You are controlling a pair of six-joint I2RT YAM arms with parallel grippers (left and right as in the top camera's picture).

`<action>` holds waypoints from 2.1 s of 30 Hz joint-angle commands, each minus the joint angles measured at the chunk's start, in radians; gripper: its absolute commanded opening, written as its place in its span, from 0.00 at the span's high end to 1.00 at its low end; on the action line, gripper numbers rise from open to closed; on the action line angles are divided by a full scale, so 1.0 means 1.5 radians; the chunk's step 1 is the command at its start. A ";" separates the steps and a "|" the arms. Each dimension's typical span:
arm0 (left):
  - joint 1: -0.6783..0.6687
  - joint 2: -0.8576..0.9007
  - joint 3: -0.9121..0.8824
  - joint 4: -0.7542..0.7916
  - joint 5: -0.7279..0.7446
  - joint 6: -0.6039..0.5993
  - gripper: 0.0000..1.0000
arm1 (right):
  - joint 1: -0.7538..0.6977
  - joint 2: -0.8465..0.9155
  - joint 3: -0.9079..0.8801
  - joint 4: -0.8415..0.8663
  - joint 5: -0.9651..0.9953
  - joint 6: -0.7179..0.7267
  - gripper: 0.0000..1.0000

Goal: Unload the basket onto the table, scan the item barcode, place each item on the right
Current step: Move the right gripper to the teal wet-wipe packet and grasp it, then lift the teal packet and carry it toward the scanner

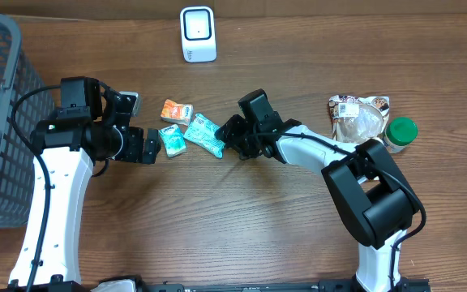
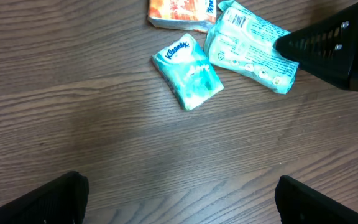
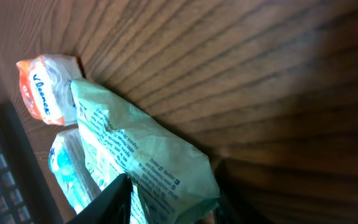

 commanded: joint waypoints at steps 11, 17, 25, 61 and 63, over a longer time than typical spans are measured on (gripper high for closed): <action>0.001 0.002 0.003 0.000 0.012 0.015 0.00 | -0.013 0.030 -0.001 0.057 -0.087 -0.263 0.86; 0.001 0.002 0.003 0.000 0.012 0.015 0.00 | -0.106 0.004 0.016 -0.005 -0.293 -0.330 0.96; 0.001 0.002 0.003 0.001 0.012 0.015 0.00 | -0.238 -0.152 0.016 -0.136 -0.443 -0.453 0.96; 0.001 0.002 0.003 0.001 0.012 0.015 0.00 | -0.048 -0.216 0.322 -0.070 0.391 -0.562 0.96; 0.001 0.002 0.003 0.001 0.012 0.015 0.00 | -0.045 -0.176 0.322 0.020 0.401 -0.641 0.96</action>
